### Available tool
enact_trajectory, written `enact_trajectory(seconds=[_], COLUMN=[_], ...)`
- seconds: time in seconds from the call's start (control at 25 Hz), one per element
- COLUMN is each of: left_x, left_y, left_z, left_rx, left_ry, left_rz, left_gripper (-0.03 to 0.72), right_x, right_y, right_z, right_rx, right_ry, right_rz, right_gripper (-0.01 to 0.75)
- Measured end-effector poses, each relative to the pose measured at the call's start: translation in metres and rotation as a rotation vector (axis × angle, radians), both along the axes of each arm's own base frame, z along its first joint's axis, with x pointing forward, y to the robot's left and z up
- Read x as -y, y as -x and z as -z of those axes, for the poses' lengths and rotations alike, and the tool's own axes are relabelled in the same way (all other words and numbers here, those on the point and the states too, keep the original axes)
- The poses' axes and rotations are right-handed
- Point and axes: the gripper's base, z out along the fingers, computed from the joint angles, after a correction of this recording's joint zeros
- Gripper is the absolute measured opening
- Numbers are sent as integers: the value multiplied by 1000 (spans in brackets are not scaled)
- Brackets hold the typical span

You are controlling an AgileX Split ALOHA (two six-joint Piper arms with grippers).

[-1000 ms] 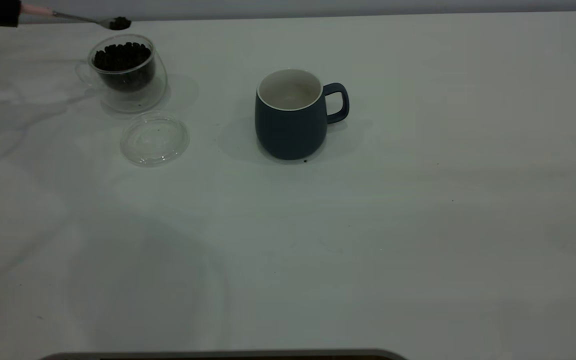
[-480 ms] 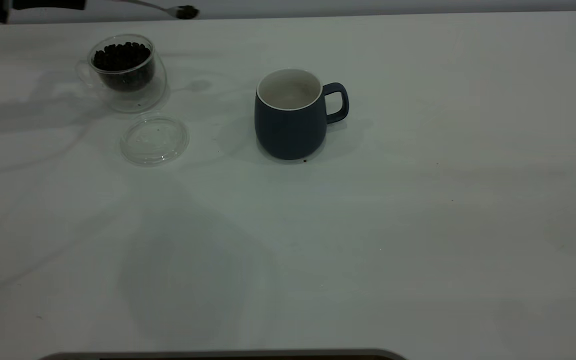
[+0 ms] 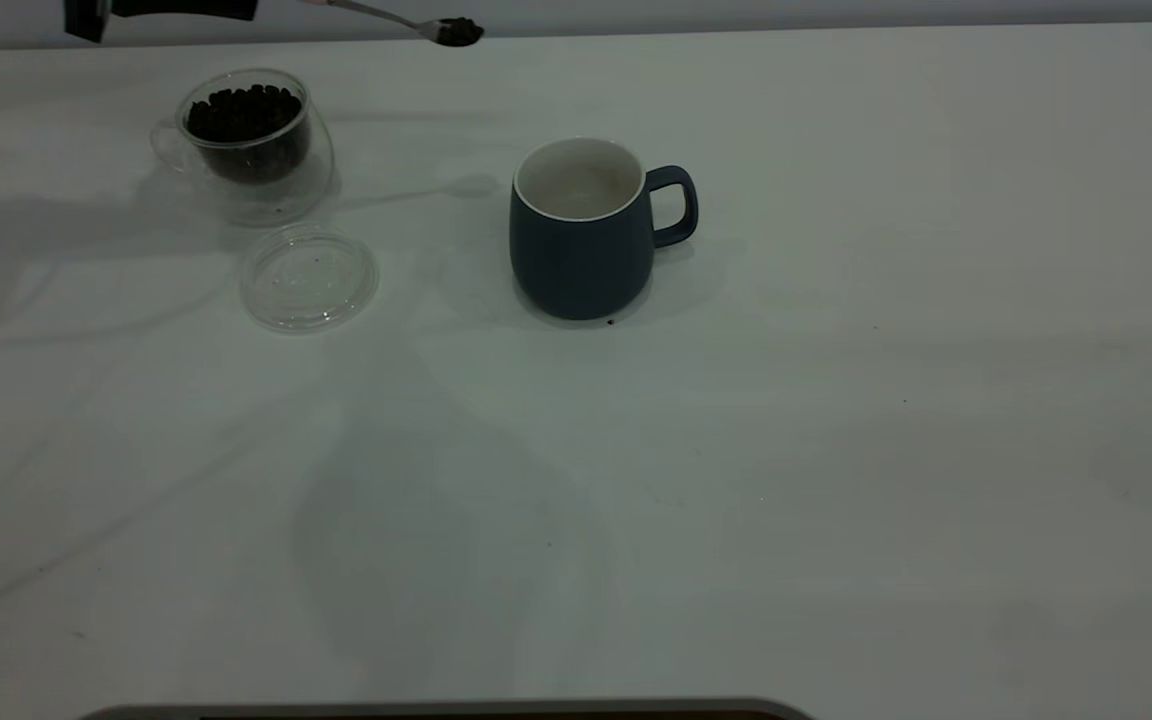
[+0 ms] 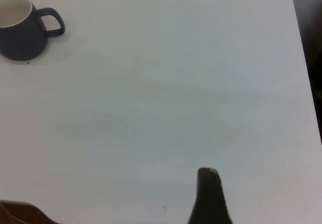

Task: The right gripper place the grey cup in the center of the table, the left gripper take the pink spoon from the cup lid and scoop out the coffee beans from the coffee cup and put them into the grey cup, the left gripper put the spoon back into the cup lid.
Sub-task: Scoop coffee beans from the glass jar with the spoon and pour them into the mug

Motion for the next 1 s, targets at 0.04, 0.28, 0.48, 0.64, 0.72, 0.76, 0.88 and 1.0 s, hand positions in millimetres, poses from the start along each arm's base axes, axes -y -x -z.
enact_trajectory(seconds=[0.04, 0.28, 0.48, 0.64, 0.72, 0.76, 0.88, 1.0], left_x=[2, 12, 24, 36, 42, 45, 51, 54], left_y=[0, 0, 1, 2, 3, 3, 5, 12], left_z=[0, 0, 0, 0, 0, 0, 2, 10], left_rx=[0, 0, 0, 0, 0, 0, -4, -34], left_ry=[0, 1, 1, 0, -1, -4, -18, -10], left_rz=[5, 25, 50, 75, 89, 98, 120, 129], left_gripper=[127, 127, 127, 127, 127, 127, 127, 127], right_x=[0, 0, 0, 0, 0, 0, 0, 0], right_y=[0, 0, 0, 0, 0, 0, 0, 0], right_z=[0, 0, 0, 0, 0, 0, 0, 0], right_rx=[0, 0, 0, 0, 0, 0, 0, 0], right_ry=[0, 0, 0, 0, 0, 0, 0, 0], right_rz=[0, 0, 0, 0, 0, 0, 0, 0], right_gripper=[591, 591, 591, 591, 591, 591, 591, 591])
